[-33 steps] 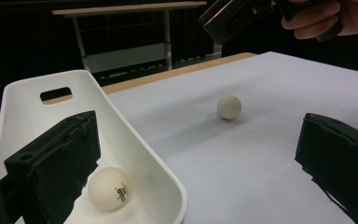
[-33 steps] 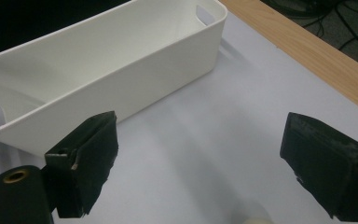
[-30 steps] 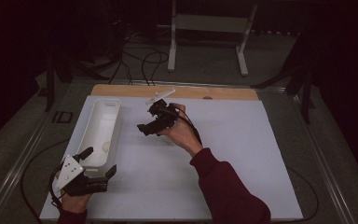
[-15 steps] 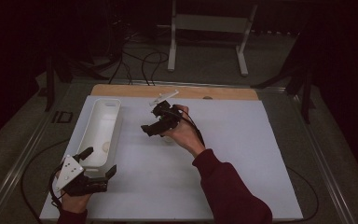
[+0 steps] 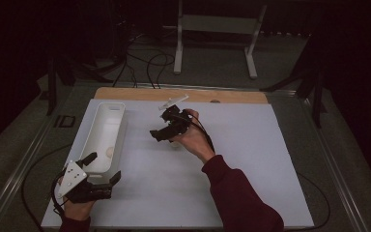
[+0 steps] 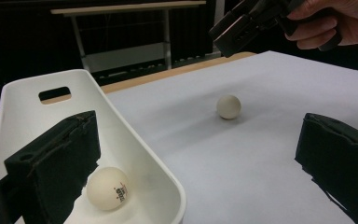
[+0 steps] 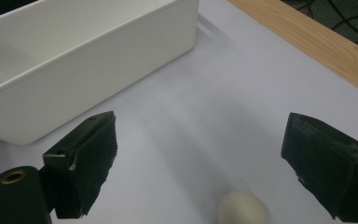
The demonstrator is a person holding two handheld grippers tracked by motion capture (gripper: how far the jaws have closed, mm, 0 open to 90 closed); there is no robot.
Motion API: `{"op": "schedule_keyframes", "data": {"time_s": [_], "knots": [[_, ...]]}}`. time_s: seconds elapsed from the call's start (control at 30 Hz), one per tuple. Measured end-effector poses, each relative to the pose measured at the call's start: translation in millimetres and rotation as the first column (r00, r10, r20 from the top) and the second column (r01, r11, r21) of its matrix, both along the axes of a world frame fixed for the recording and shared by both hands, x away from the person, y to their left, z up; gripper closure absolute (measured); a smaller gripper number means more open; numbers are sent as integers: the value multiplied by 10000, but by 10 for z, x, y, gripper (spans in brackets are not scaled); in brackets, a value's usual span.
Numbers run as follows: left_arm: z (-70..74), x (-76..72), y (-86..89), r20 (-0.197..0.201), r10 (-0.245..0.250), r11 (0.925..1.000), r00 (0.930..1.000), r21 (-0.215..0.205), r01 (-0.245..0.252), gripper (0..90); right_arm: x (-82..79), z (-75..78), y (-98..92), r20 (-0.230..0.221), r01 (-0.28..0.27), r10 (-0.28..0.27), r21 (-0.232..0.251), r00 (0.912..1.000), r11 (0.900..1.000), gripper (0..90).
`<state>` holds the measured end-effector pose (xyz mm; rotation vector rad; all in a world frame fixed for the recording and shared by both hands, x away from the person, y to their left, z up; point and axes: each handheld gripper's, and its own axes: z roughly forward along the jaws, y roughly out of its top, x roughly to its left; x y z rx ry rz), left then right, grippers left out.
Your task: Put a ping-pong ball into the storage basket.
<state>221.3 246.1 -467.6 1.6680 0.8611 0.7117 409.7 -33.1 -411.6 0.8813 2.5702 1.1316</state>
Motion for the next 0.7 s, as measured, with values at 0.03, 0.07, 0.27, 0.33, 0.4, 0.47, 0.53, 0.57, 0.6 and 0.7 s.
{"op": "schedule_keyframes", "data": {"time_s": [0.03, 0.07, 0.27, 0.33, 0.4, 0.47, 0.53, 0.57, 0.6, 0.7], "knots": [[0, 0, 0, -1, 1, 10000, 10000, -2, -1, 0, -2, -2, -3, -51, 48, -48, 17, 10000, 10000, 99], [1, -1, 0, 2, 1, 10000, 10000, -5, -1, 0, 2, -9, -11, -26, 35, -35, 14, 10000, 10000, 98], [0, 0, -1, 2, -3, 10000, 10000, -4, 3, 0, 6, -30, -34, -78, 117, -117, 7, 9999, 9999, 96], [0, 1, -1, -12, -6, 10000, 10000, -3, 6, 0, 9, -37, -42, -88, 110, -110, 7, 9999, 9999, 95], [-1, 1, -2, -8, -11, 10000, 10000, -5, 11, 0, 15, -46, -50, -104, 135, -135, 28, 9999, 9999, 94], [0, 1, 0, -7, -7, 10000, 10000, -2, 7, 0, 19, -54, -61, -129, 159, -159, 9, 9998, 9999, 93], [0, 0, 1, -8, 3, 10000, 10000, -14, -3, 0, 24, -64, -69, -129, 175, -175, 24, 9998, 9998, 92], [1, 0, 1, -5, 4, 10000, 10000, -15, -4, 0, 26, -68, -73, -145, 201, -201, 13, 9997, 9998, 91], [1, 0, 1, -4, 1, 10000, 10000, -13, -1, 0, 27, -73, -77, -157, 221, -221, 16, 9996, 9998, 90], [1, 0, 2, -7, -6, 10000, 10000, -3, 6, 0, 32, -88, -92, -181, 283, -283, 19, 9994, 9996, 87]]}}
